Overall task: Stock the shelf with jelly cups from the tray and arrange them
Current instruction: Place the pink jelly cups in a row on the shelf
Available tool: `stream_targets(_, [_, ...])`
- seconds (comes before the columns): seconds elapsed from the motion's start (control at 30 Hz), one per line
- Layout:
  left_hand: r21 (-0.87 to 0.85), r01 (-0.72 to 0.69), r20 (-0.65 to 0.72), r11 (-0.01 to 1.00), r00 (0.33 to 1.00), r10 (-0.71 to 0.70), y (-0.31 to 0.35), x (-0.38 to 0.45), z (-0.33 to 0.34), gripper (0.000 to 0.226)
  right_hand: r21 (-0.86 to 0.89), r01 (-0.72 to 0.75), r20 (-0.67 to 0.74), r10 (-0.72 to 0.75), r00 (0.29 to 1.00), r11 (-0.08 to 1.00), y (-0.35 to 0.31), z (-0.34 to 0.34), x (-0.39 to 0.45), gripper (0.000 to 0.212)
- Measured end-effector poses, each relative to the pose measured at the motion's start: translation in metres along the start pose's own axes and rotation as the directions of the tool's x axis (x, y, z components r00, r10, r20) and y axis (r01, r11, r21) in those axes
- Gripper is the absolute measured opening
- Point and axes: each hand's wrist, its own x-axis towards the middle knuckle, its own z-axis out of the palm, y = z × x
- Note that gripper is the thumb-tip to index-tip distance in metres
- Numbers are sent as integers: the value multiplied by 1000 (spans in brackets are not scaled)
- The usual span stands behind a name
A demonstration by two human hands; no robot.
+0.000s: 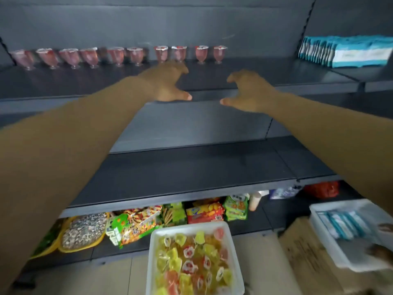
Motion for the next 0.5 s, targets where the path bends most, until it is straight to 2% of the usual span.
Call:
stream_targets(0.13, [-165, 44, 13, 985, 999, -43, 9, -80, 48, 70, 78, 14, 143, -25, 989, 997, -23, 50, -71, 64])
stream_targets(0.27, [-298, 203, 256, 933, 958, -127, 8, -156, 146, 68, 149, -57, 264, 16, 964, 987, -32, 117, -126, 62])
stream_targets(0.4, [-321, 433, 490, 842, 837, -244, 0, -230, 264, 66, 161, -149, 410, 71, 909, 976, -26, 205, -173, 59])
stream_targets(0.5, [-288, 595, 634, 751, 706, -316, -7, -278, 350, 62, 176, -257, 532, 128, 837, 950, -17, 283, -206, 60])
